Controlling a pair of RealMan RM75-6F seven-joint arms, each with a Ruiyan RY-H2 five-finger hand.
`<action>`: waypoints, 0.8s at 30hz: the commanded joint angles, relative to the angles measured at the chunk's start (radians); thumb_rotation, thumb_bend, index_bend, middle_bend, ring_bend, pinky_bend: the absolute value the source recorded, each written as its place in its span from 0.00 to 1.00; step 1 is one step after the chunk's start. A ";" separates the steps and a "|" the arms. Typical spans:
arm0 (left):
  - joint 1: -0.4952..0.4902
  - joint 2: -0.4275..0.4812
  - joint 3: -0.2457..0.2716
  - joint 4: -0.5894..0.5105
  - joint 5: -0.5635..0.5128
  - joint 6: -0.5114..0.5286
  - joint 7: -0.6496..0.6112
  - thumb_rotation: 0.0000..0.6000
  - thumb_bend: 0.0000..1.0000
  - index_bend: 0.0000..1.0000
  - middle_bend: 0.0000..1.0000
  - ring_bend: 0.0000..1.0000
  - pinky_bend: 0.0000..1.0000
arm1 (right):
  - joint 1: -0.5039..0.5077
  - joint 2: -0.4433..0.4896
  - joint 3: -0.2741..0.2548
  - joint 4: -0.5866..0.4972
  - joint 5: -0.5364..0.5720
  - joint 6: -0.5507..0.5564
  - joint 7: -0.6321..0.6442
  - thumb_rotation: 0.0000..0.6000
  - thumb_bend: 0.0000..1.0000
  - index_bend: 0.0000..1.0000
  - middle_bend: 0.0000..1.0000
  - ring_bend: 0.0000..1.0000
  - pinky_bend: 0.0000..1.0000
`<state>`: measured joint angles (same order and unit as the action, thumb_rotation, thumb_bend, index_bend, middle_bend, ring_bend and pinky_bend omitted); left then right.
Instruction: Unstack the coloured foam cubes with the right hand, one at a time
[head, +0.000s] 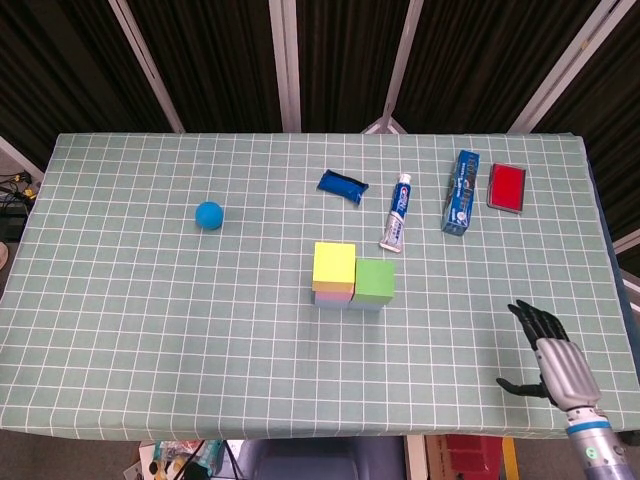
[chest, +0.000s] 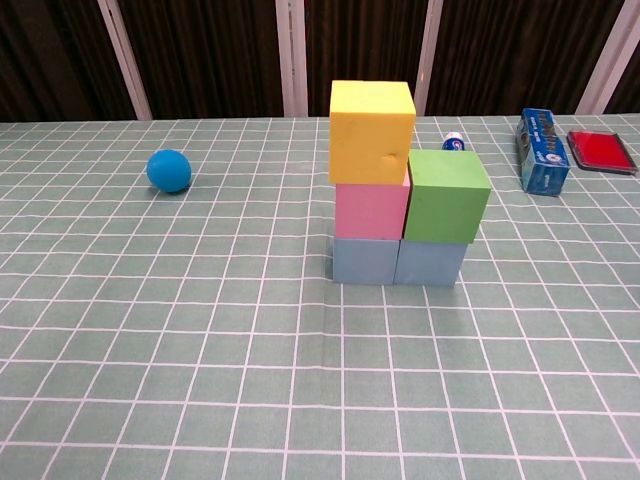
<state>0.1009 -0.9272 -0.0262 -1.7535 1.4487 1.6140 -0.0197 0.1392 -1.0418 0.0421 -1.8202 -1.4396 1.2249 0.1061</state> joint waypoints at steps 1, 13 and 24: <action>0.001 0.001 -0.003 0.000 -0.007 0.001 -0.004 1.00 0.25 0.11 0.00 0.00 0.00 | 0.039 -0.038 0.032 -0.005 0.050 -0.043 0.013 1.00 0.08 0.00 0.00 0.00 0.00; 0.003 0.007 -0.008 0.000 -0.019 0.000 -0.019 1.00 0.25 0.11 0.00 0.00 0.00 | 0.148 -0.179 0.131 0.007 0.249 -0.136 -0.014 1.00 0.08 0.00 0.00 0.00 0.00; 0.002 0.006 -0.012 -0.003 -0.027 -0.001 -0.014 1.00 0.25 0.11 0.00 0.00 0.00 | 0.233 -0.257 0.175 0.001 0.324 -0.192 -0.044 1.00 0.08 0.00 0.00 0.00 0.00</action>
<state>0.1029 -0.9208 -0.0378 -1.7565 1.4217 1.6126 -0.0341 0.3604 -1.2872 0.2114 -1.8176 -1.1288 1.0419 0.0739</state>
